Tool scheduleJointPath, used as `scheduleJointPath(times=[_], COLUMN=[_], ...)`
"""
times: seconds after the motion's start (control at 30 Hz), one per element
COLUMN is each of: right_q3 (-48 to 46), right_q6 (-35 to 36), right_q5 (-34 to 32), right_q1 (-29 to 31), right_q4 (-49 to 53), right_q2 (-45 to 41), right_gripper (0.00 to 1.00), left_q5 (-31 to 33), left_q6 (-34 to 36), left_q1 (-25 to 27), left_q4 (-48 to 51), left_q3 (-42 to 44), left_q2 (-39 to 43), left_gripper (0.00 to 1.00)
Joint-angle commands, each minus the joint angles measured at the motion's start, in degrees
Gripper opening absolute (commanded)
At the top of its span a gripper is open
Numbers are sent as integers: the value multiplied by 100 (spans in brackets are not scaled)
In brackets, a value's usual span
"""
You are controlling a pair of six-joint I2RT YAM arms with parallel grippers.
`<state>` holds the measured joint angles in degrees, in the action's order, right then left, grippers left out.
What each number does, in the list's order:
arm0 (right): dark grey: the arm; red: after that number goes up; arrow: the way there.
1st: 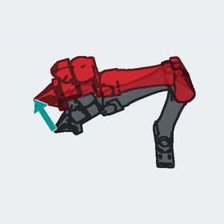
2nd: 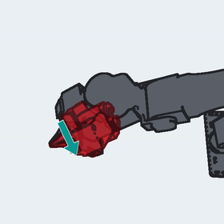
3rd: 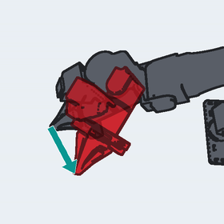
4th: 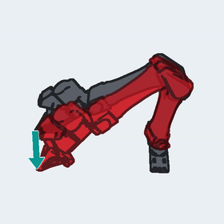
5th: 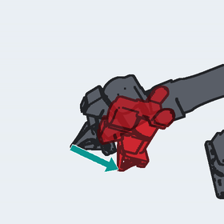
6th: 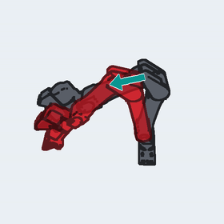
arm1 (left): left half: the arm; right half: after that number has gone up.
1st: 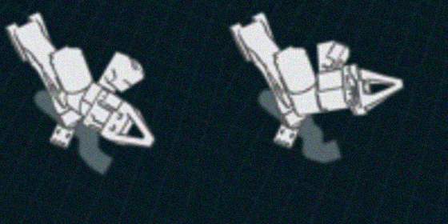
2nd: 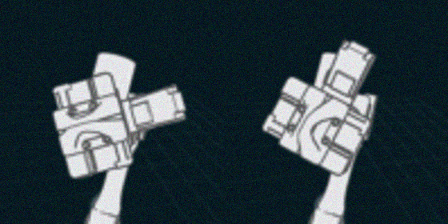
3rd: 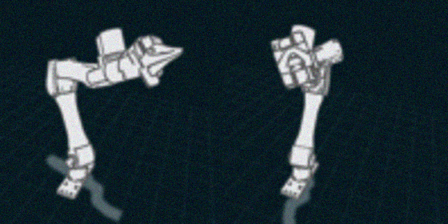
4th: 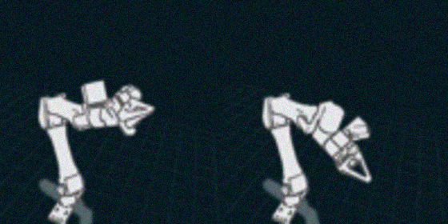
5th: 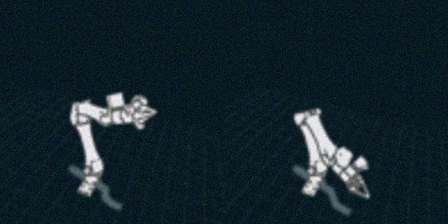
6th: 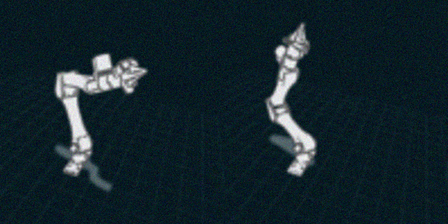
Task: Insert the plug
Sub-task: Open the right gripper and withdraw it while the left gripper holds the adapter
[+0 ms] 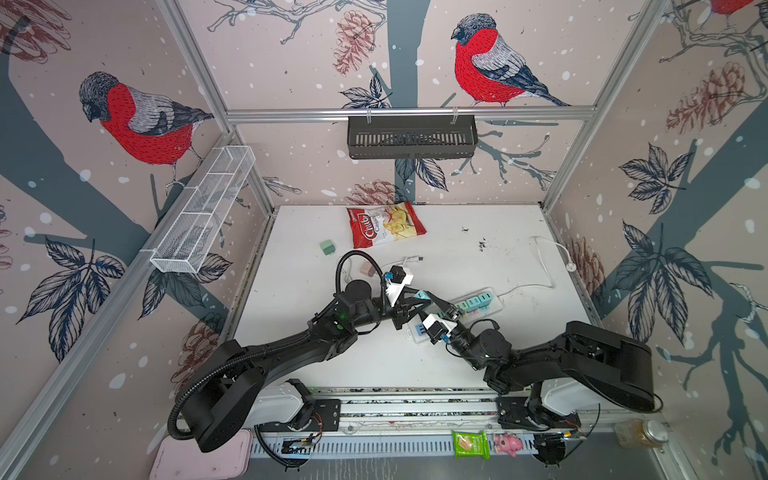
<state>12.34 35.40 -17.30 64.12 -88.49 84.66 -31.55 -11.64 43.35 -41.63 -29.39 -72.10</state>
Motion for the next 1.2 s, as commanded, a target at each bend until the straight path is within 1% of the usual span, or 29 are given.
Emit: scheduleJointPath(times=[0.0,0.07,0.13,0.23,0.27,0.3,0.4,0.47,0.53,0.63,0.73,0.8,0.9,0.97,1.03,1.07,1.1,1.13,1.17], right_q3=[-42,-97,-139,-155,-129,-126,-129,-126,-143,-192,-270,-286,-147,36,210,290,357,383,377], right_q6=[-235,-219,-137,19,37,29,2,-19,-65,-206,-531,-770,-1109,-1582,-2131,-2362,-2531,-2641,-2715], right_q5=[-368,-537,-639,-828,-884,-927,-943,-970,-979,-977,-978,-940,-967,-1028,-950,-873,-835,-849,-870], right_q1=[6,26,59,120,136,143,136,141,129,65,-79,-199,-391,-603,-869,-1022,-1132,-1214,-1265], right_q4=[-876,-1242,-1539,-1836,-1826,-1838,-1839,-1839,-1839,-1830,-1801,-1553,-625,297,1191,1585,1840,2003,2037], right_q2=[99,211,306,449,463,470,465,448,401,285,129,-51,-437,-756,-1047,-1172,-1248,-1259,-1259], right_gripper=[59,69,75,86,98,100,100,100,100,100,100,100,100,100,100,100,100,100,100], left_q5=[-157,24,312,1116,1399,1630,2146,2330,2417,2574,2433,2365,2469,2457,2431,2374,2178,1848,1747], left_q6=[188,197,206,169,182,156,3,-119,-98,203,636,854,1054,1178,1336,1440,1540,1797,1951], left_q1=[33,33,28,-6,-39,-77,-285,-467,-584,-616,-614,-609,-613,-610,-587,-576,-581,-560,-504], left_q4=[28,99,193,361,430,501,603,530,376,157,-97,-45,188,254,393,477,505,534,603], left_q3=[-32,-40,-32,-6,7,16,77,175,313,503,627,598,524,496,462,447,435,413,369], left_q2=[31,50,103,185,213,230,292,333,334,334,235,162,83,37,-4,-28,-71,-132,-208], left_gripper=[0,0,0,0,0,0,0,0,0,0,0,0,0,0,0,0,0,0,0])
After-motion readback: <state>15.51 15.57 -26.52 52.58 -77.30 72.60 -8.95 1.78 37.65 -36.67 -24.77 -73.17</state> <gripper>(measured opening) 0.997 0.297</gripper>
